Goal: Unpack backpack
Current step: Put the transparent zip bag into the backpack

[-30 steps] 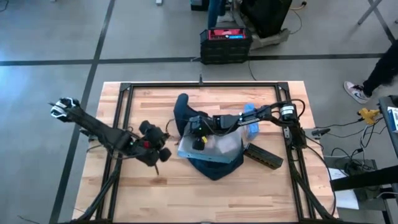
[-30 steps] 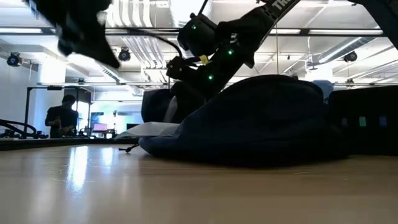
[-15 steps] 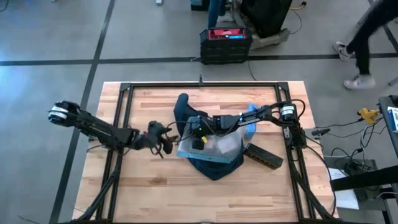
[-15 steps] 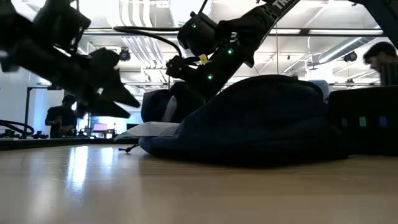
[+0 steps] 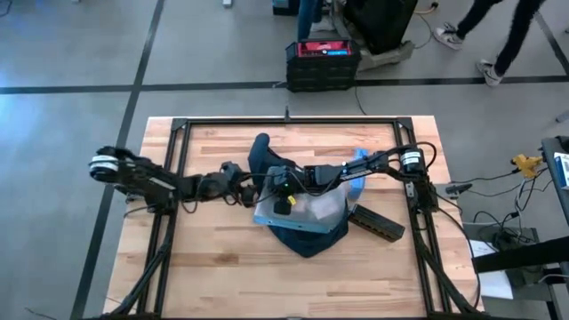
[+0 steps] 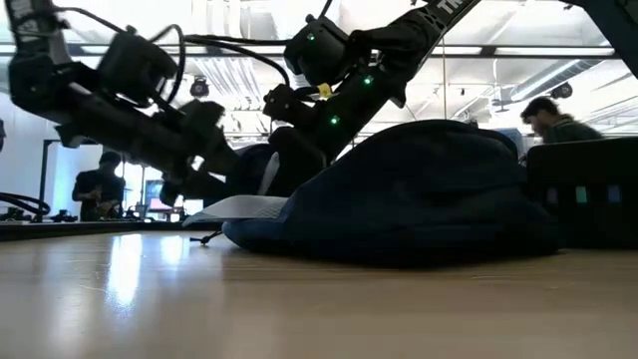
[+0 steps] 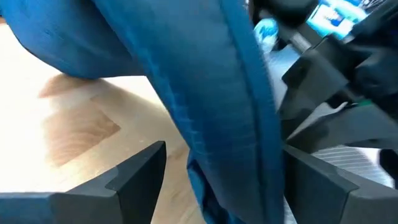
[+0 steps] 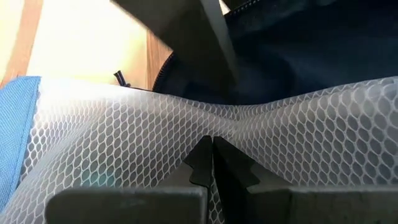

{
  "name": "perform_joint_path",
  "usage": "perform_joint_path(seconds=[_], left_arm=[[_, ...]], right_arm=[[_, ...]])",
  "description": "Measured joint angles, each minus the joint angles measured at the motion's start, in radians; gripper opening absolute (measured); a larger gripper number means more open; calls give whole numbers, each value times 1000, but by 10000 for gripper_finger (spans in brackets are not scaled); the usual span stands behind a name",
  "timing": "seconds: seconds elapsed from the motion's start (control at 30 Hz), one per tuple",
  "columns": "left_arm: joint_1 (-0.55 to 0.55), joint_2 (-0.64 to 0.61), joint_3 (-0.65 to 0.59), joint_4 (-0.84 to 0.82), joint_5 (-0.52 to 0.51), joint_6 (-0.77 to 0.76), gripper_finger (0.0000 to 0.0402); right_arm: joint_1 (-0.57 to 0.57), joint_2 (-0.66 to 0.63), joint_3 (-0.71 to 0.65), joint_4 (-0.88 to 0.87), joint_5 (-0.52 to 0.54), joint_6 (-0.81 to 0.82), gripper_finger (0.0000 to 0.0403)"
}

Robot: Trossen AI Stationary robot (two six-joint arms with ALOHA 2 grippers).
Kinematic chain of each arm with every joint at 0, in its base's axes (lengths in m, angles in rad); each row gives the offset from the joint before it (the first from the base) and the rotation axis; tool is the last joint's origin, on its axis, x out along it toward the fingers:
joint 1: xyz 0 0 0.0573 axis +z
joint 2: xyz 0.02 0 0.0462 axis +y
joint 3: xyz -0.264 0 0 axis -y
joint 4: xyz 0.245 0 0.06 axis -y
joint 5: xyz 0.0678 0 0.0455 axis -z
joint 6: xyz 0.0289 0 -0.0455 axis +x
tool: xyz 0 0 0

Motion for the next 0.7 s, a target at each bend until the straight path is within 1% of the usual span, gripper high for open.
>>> perform_joint_path(seconds=[0.07, 0.13, 0.2, 0.27, 0.3, 0.33, 0.43, 0.53, 0.6, 0.7], left_arm=[[4, 30, 19, 2, 3, 12, 263], [4, 47, 29, 1, 3, 26, 227], [4, 46, 32, -1, 4, 40, 162], [4, 23, 31, -4, 4, 58, 74], [3, 2, 31, -5, 4, 66, 38], [3, -21, 30, -6, 4, 71, 21], [-6, -117, 29, -8, 3, 111, 5], [-34, -240, 31, -33, -2, 166, 1], [-58, -320, 34, -80, -11, 195, 0], [-101, -422, 46, -196, -52, 217, 0]], right_arm=[[0, -1, 0, -6, 0, 7, 0], [0, -3, 0, -15, 0, 12, 0], [0, -6, 0, -15, 0, 31, 0], [0, -6, 1, -15, 0, 44, 0], [-3, -6, 1, -16, 1, 49, 0], [-6, -6, 1, -17, 1, 56, 0], [-14, -6, 1, -15, 7, 80, 0], [-22, -6, 2, -9, 73, 105, 0], [-27, -6, 3, -3, 119, 119, 0], [-39, -6, 3, -1, 124, 139, 0]])
